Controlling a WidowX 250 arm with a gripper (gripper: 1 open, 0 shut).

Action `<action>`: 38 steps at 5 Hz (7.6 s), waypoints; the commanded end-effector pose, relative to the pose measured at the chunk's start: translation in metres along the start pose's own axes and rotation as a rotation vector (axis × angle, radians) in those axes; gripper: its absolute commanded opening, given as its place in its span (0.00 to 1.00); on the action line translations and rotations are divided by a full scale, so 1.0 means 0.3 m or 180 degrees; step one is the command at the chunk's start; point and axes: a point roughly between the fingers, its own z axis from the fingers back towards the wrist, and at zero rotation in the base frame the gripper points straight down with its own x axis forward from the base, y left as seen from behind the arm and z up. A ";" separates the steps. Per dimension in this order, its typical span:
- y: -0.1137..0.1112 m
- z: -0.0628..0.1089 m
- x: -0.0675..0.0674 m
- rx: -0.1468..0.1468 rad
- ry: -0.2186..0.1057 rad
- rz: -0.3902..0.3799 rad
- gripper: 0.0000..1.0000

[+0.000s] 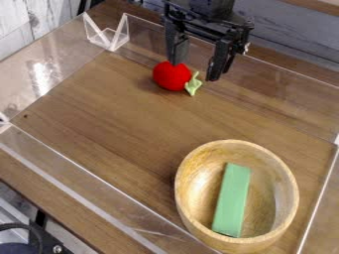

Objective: Remove the green block from the brown bowl and put it on the table

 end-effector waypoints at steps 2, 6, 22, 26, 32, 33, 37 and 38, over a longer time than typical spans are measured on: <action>-0.121 -0.040 -0.080 -0.0102 0.0202 0.0061 1.00; -0.442 -0.159 -0.323 -0.0243 0.0038 0.0260 1.00; -0.371 -0.199 -0.301 0.0026 -0.0577 0.0207 0.00; -0.170 0.059 -0.228 0.0370 -0.0722 0.0114 0.00; -0.302 0.031 -0.242 0.0245 -0.0781 0.0179 0.00; -0.286 0.047 -0.241 0.0262 -0.0796 0.0193 0.00; -0.307 -0.048 -0.250 0.0161 -0.0749 0.0246 1.00; -0.312 -0.096 -0.250 0.0094 -0.0762 0.0271 1.00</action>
